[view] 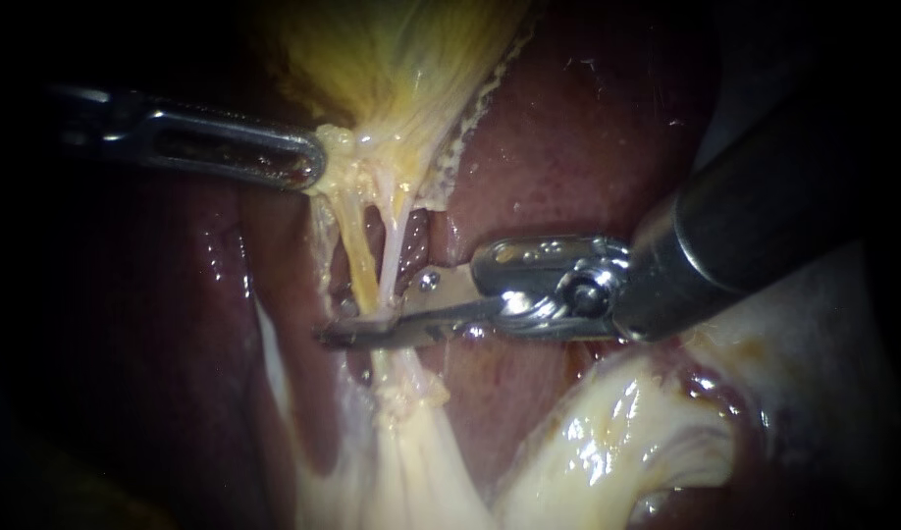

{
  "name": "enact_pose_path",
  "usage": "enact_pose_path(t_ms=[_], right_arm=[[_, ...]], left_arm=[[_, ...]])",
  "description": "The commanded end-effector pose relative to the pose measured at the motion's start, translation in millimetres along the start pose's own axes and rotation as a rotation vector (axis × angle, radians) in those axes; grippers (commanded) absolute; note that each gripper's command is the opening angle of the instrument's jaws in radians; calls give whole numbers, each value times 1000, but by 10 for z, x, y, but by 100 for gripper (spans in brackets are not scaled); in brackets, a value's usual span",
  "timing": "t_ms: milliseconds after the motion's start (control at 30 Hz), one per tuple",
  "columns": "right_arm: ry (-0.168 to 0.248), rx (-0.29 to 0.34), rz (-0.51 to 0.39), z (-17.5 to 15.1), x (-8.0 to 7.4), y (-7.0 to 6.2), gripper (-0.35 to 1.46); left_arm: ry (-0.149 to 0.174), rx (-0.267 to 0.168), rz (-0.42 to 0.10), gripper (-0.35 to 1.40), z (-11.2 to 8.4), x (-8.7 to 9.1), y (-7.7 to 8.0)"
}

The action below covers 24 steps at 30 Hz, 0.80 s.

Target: Clipping first clip left tube

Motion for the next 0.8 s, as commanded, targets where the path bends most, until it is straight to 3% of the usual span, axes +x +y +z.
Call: enact_pose_path(t_ms=[33,167,233,333,800], right_arm=[[0,0,0,0,0,0,1],[3,0,-5,0,1,3,41],[11,2,-21,2,2,5,49],[37,16,-37,-2,0,9,50],[27,58,-89,-73,-15,17,50]], left_arm=[[0,0,0,-35,0,0,0],[0,0,0,-35,0,0,0],[0,1,0,-35,-1,0,0],[0,1,0,-35,-2,0,0],[1,2,6,-35,-3,1,0]])
